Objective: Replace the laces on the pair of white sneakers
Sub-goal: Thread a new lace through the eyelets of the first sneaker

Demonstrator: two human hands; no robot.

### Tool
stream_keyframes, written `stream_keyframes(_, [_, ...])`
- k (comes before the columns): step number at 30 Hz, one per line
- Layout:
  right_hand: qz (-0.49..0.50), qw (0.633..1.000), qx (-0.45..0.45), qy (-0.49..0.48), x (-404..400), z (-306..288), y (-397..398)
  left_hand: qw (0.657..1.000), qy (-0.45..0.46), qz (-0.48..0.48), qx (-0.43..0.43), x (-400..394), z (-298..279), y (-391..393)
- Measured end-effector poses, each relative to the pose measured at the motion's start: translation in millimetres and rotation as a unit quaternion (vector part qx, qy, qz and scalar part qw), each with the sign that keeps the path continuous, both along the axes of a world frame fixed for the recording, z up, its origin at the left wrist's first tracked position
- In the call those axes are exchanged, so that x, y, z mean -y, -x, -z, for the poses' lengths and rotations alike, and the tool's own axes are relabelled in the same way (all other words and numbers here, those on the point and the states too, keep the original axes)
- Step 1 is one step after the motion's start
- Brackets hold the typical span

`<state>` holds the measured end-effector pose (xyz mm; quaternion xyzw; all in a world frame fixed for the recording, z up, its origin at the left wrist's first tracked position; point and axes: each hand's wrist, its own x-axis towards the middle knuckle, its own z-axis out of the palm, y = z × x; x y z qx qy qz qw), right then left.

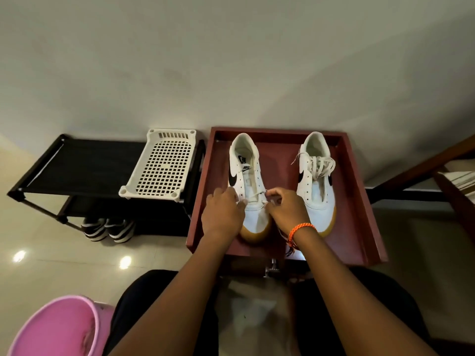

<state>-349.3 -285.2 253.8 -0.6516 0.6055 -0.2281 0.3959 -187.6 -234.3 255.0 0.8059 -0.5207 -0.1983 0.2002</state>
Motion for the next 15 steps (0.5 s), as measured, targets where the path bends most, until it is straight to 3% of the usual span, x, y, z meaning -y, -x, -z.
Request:
stream_keyframes(3, [0.007,0.995,-0.084,0.053,1,3,-4,0.999,0.032,0.014,-0.006,3,3,-2])
stream_keyframes(7, [-0.006,0.994,-0.091,0.053,0,7,-6,0.999,0.020,-0.007,-0.048,3,-2,-13])
stream_keyframes(10, [-0.023,0.994,-0.096,0.046,2,10,-6,0.985,-0.006,-0.051,-0.163,2,-11,-27])
stream_keyframes(13, [-0.025,0.994,-0.095,0.041,1,12,-7,0.938,-0.036,-0.061,-0.341,-3,-19,-39])
stream_keyframes(15, [-0.029,0.995,-0.092,0.031,-1,8,-9,0.927,-0.031,-0.051,-0.371,-9,-27,-38])
